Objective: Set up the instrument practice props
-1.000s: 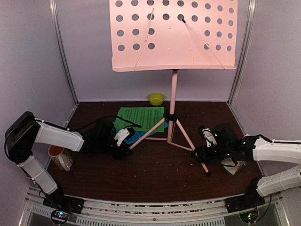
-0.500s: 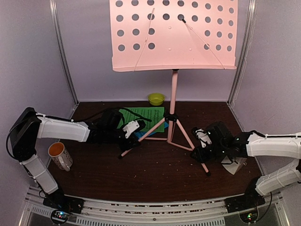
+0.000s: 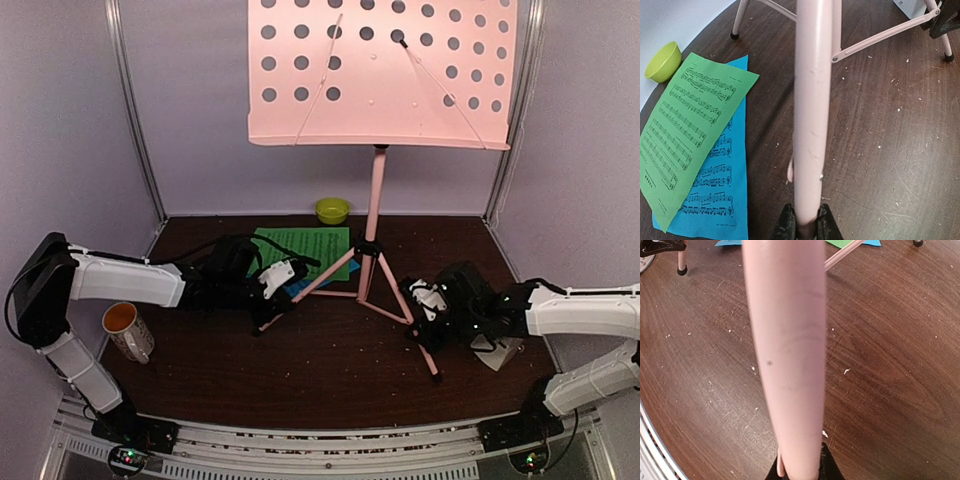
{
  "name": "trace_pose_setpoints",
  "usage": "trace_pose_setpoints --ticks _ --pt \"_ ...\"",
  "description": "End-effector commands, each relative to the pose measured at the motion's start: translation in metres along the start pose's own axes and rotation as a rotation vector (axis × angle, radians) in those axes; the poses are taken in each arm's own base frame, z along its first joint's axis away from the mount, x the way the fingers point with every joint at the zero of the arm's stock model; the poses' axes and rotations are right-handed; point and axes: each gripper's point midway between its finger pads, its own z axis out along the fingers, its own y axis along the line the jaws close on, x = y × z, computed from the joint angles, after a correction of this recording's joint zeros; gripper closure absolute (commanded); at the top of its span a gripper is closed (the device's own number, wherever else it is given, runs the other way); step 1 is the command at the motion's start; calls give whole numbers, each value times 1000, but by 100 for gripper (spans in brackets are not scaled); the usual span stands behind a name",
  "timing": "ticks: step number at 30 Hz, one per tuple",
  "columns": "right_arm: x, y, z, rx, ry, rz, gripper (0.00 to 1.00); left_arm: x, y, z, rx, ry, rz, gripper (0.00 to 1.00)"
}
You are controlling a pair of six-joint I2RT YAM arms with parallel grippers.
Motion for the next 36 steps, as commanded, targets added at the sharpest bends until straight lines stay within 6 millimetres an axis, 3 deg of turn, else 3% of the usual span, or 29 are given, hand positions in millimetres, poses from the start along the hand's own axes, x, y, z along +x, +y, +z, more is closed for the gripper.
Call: trace_pose_setpoints --ticks 1,3,5,15,25,33,34,36 --pt "42 -35 -9 160 119 217 100 66 16 -7 -95 195 -120 100" --pt "43 -35 -8 161 116 217 100 70 23 -2 -111 203 -130 100" --pt "38 -35 -4 160 103 212 100 61 29 5 -109 169 -132 100" --pt "-2 -31 22 146 49 192 100 35 65 17 -189 85 -175 100" --pt "-34 -35 42 173 25 125 100 34 106 19 -296 49 -266 100" --pt "-62 -45 49 189 -7 89 100 26 117 10 -327 18 -299 100" --pt "-64 -44 51 183 -4 83 100 24 119 7 -336 13 -312 99" --pt "-64 -42 53 168 0 75 100 19 122 -1 -357 -4 -343 85"
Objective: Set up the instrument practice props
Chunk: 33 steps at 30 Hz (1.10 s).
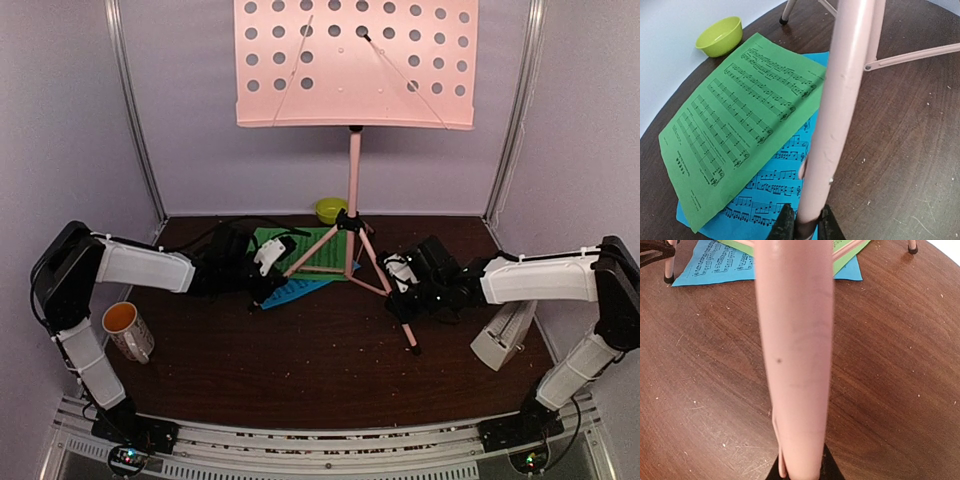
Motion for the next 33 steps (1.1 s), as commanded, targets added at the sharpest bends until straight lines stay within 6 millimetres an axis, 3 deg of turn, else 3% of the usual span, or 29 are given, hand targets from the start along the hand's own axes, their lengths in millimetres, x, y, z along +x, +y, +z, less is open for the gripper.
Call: trace_pose_setpoints --ticks 1,3,5,10,17,23,28,33 --pt "2 -16 8 48 26 57 100 3 46 -19 -178 12 -238 77" --pt "5 -13 9 32 27 50 100 -4 48 -30 -199 -39 -281 56" --pt "7 -10 10 13 25 45 100 -6 49 -41 -208 -86 -337 43" --pt "8 -6 8 -14 27 17 100 3 60 -52 -237 -102 -488 28" --pt "2 -5 2 -16 25 -4 100 27 97 -49 -203 -162 -768 24" --pt "-2 -4 -3 -20 11 -5 98 37 126 -36 -168 -219 -911 31" --pt "-10 -3 -10 -26 -9 -3 85 47 134 -17 -145 -230 -1003 35" --pt "-18 -3 -17 -28 -28 1 78 42 134 -3 -85 -264 -1035 37"
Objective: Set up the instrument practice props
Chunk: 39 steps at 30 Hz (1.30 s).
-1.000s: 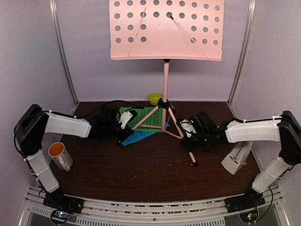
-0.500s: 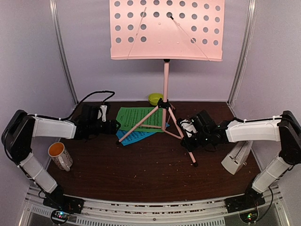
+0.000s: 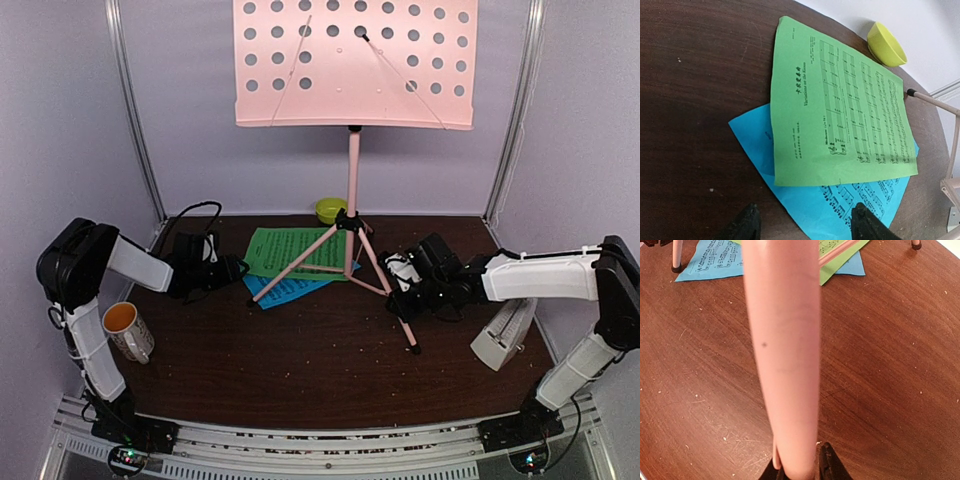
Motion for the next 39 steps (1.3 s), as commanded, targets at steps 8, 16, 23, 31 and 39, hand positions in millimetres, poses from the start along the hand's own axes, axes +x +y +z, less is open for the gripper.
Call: trace_pose_setpoints --ticks 8,16,23,31,39 --pt "-22 0 -23 -12 -60 28 72 -30 -16 27 111 -78 -103 39" --pt "-29 1 -36 -18 -97 41 68 -31 -5 38 65 -74 -138 41" --pt "-31 2 -35 -25 -97 44 66 -31 4 39 32 -86 -169 38" --pt "-31 3 -33 -27 -94 42 66 -32 2 38 52 -98 -166 36" --pt "-30 4 -31 -34 -91 42 65 -24 -1 49 92 -60 -179 42"
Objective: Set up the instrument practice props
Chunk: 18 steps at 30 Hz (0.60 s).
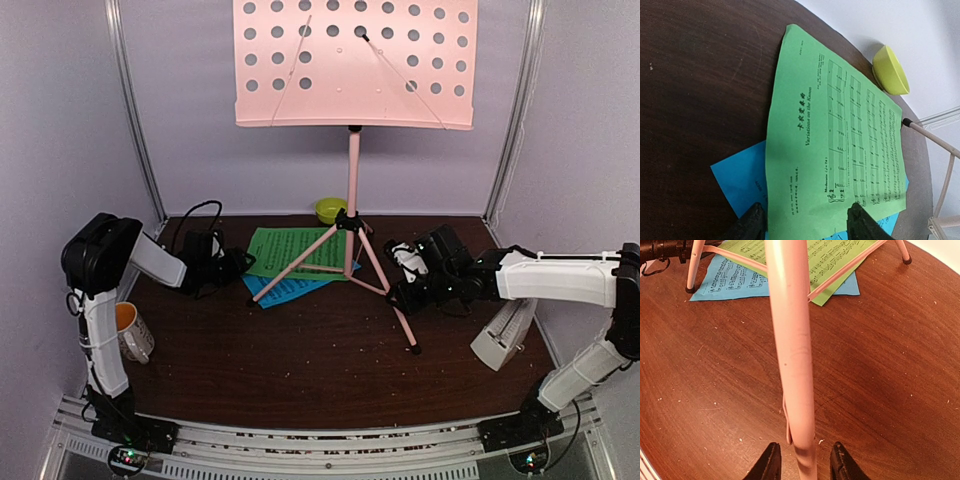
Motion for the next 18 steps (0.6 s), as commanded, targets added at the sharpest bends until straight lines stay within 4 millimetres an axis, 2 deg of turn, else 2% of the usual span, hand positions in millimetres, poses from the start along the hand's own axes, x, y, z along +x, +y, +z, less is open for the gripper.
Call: trace_pose_setpoints --ticks 1,10,18 --pt "-13 1 -5 -7 -30 9 64 -8 -4 5 44 -22 -16 42" --pt "-14 0 -4 -4 -31 7 64 -7 -15 12 114 -15 -70 49" --pt "-14 0 -3 -2 -29 9 64 -19 -26 17 140 -24 -84 71"
